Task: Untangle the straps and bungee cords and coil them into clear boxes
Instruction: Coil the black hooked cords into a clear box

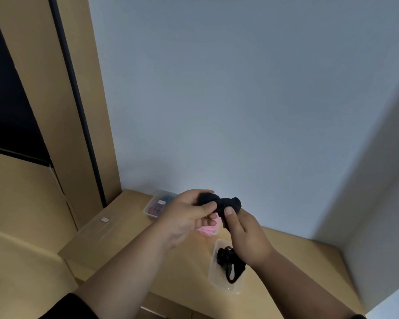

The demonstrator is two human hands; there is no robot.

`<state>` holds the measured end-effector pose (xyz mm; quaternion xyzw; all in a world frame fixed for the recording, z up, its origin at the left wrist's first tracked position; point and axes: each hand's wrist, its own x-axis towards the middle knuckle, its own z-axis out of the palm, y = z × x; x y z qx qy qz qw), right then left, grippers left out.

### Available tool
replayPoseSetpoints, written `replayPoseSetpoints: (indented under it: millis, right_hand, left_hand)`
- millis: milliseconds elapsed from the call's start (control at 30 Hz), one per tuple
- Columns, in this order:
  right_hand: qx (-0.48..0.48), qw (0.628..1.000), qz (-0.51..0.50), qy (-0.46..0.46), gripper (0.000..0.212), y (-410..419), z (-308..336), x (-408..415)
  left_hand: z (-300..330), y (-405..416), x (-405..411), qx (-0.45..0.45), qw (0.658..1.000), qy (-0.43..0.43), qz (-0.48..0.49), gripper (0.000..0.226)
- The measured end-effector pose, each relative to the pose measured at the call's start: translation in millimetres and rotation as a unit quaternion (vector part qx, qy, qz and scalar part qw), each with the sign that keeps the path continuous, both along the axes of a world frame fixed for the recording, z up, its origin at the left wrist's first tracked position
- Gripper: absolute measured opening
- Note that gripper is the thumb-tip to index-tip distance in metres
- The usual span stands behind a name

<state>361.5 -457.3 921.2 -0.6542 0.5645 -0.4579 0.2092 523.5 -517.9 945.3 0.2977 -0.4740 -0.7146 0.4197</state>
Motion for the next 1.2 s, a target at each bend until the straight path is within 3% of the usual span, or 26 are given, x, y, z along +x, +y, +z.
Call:
replayPoseSetpoints:
  millis: [100, 200, 267, 400, 633, 800, 867, 1000, 1133, 1200]
  right_hand:
    - [0.025, 1.0, -0.005, 0.003, 0.044, 0, -1, -5]
    - [0.095, 0.995, -0.033, 0.0, 0.054, -5, -5, 1]
    - [0.152, 0.988, -0.032, 0.02, 0.047, -7, -7, 9]
    - [0.195, 0.975, 0.019, 0.106, 0.036, -5, -11, 20]
    - [0.206, 0.927, 0.029, 0.312, 0.032, -8, -5, 16]
    - [0.205, 0.907, 0.025, 0.366, 0.03, -10, 15, 2]
    - [0.207, 0.905, 0.041, 0.37, 0.025, -11, 23, -5]
    - [0.204, 0.95, 0.105, 0.211, 0.019, -11, 35, -19]
    - [0.195, 0.969, 0.151, 0.016, 0.017, -7, 38, -27]
    - [0.18, 0.967, 0.156, -0.089, 0.011, -7, 35, -27]
  left_hand:
    - [0, -3, 4, -0.05, 0.995, -0.087, -0.009, 0.013]
    - [-7, -4, -3, -0.114, 0.97, -0.201, 0.078, 0.011]
    - [-14, -6, -8, -0.182, 0.939, -0.262, 0.133, 0.011]
    - [-25, -7, -12, -0.344, 0.847, -0.365, 0.175, 0.008]
    - [-42, -18, 0, -0.388, 0.774, -0.486, 0.122, 0.01]
    - [-45, -22, 11, -0.397, 0.783, -0.479, -0.015, 0.015]
    - [-42, -22, 18, -0.371, 0.807, -0.456, -0.059, 0.018]
    - [-42, -13, 28, -0.257, 0.892, -0.359, -0.096, 0.036]
    - [-39, 3, 28, -0.166, 0.954, -0.201, -0.149, 0.024]
    - [-37, 10, 24, -0.125, 0.968, -0.141, -0.169, 0.013]
